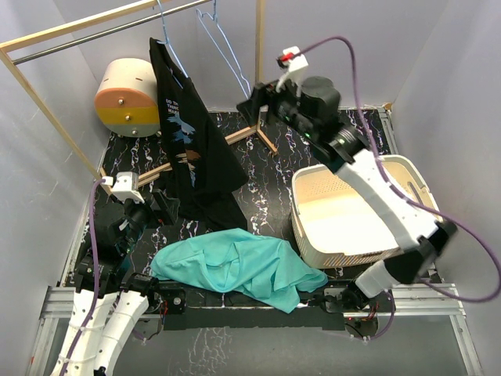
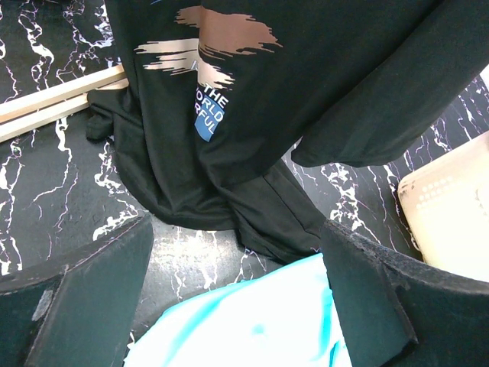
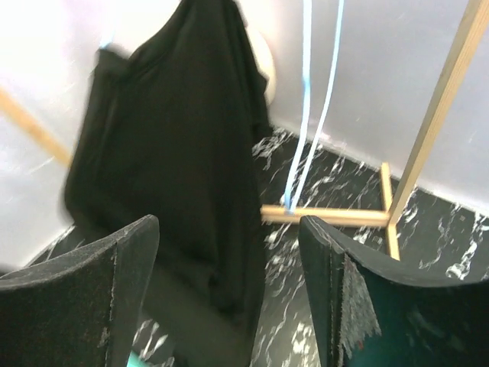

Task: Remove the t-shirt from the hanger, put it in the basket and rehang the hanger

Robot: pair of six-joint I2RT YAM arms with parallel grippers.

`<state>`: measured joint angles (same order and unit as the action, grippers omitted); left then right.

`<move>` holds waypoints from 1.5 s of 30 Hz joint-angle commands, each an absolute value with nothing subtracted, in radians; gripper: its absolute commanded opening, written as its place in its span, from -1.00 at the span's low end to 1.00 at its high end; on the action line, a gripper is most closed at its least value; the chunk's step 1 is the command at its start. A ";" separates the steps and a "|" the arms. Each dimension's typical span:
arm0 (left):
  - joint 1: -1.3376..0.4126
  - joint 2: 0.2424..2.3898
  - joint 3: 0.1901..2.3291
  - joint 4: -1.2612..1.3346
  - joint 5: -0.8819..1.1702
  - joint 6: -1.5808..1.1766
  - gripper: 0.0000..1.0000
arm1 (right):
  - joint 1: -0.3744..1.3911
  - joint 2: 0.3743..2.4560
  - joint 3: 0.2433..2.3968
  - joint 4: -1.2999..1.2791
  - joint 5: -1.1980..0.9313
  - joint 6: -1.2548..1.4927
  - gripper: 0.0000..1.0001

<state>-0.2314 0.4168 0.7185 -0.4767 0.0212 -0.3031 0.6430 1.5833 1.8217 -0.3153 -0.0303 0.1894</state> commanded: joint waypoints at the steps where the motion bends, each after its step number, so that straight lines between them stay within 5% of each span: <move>1: -0.235 0.407 0.713 -0.477 0.010 -0.305 0.77 | 0.648 1.342 1.615 -0.321 -0.209 0.209 0.47; 5: -0.235 0.405 0.712 -0.477 0.006 -0.305 0.77 | 0.698 1.203 1.403 -0.430 -0.334 0.201 0.09; 11: -0.235 0.409 0.713 -0.477 0.003 -0.307 0.77 | 1.065 1.142 1.161 -0.530 -0.133 0.245 -0.23; 13: -0.235 0.413 0.714 -0.479 0.003 -0.307 0.77 | 1.195 1.167 1.100 -0.530 -0.034 0.276 -0.12; 17: -0.235 0.419 0.716 -0.480 0.001 -0.308 0.77 | 1.289 1.258 1.006 -0.456 0.022 0.314 0.87; 18: -0.235 0.419 0.716 -0.481 -0.001 -0.308 0.77 | 1.297 1.278 0.989 -0.427 0.021 0.316 0.96; 41: -0.236 0.400 0.721 -0.492 -0.034 -0.318 0.76 | 1.302 1.762 1.002 -0.186 0.177 0.290 0.97; 45: -0.236 0.400 0.720 -0.491 -0.035 -0.318 0.77 | 1.290 1.828 1.019 -0.204 0.173 0.333 0.48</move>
